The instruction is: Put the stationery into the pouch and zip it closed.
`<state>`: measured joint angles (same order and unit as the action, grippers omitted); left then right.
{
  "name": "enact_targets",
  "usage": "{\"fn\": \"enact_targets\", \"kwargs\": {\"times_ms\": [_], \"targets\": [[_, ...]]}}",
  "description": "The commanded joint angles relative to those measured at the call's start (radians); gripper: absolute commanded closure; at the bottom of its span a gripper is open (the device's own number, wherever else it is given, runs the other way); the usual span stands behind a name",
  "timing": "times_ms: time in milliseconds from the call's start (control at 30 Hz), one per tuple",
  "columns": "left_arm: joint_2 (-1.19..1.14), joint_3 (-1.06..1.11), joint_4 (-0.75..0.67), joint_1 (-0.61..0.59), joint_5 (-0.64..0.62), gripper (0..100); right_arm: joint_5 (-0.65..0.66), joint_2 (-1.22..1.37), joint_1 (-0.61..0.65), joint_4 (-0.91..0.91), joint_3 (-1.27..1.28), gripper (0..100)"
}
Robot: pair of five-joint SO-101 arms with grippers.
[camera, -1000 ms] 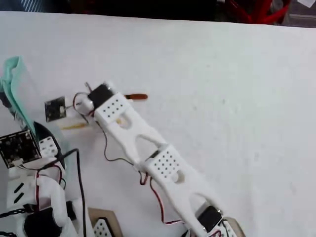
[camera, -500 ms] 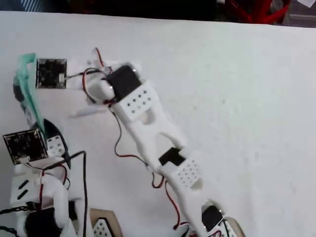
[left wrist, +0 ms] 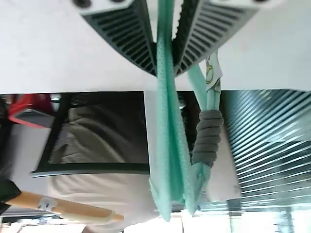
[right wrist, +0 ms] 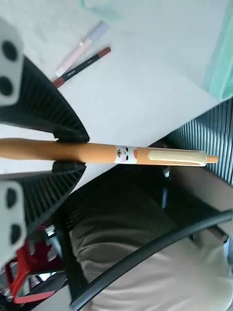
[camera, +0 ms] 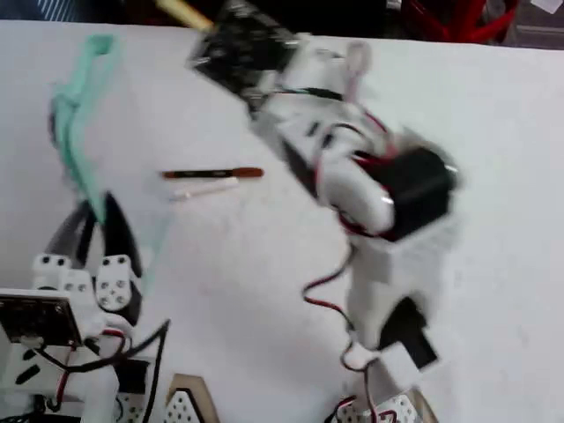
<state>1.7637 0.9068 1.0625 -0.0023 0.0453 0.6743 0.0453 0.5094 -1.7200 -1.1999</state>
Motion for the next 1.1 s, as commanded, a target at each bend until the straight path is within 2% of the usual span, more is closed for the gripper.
{"fn": "enact_targets", "kwargs": {"times_ms": [0, 200, 367, 433, 500, 667, 833, 933, 1067], "targets": [[-0.01, -0.032, -0.104, 0.188, -0.006, 98, -0.017, -0.203, -0.122, -0.001, 0.124, 97.9], [-0.01, 0.172, -0.322, 0.357, -0.008, 98, 0.009, -0.455, -0.323, 0.001, 0.356, 97.9], [-0.004, 0.318, -0.402, 0.446, -0.009, 98, 0.058, -0.542, -0.409, 0.002, 0.54, 97.9], [-0.004, 0.347, -0.404, 0.466, -0.009, 98, 0.0, -0.562, -0.415, 0.024, 0.591, 97.9], [-0.004, 0.379, -0.404, 0.463, -0.009, 98, -0.149, -0.578, -0.415, 0.065, 0.621, 97.9], [-0.002, 0.499, -0.405, 0.467, -0.009, 98, -0.5, -0.621, -0.406, 0.213, 0.732, 97.9], [-0.002, 0.508, -0.336, 0.466, -0.008, 98, -0.706, -0.713, -0.36, 0.355, 0.971, 97.9], [-0.001, 0.486, -0.245, 0.466, -0.003, 98, -0.755, -0.852, -0.262, 0.509, 1.172, 97.9], [0.016, 0.457, -0.121, 0.467, -0.003, 98, -0.654, -1.079, -0.101, 0.783, 1.524, 98.0]]}}
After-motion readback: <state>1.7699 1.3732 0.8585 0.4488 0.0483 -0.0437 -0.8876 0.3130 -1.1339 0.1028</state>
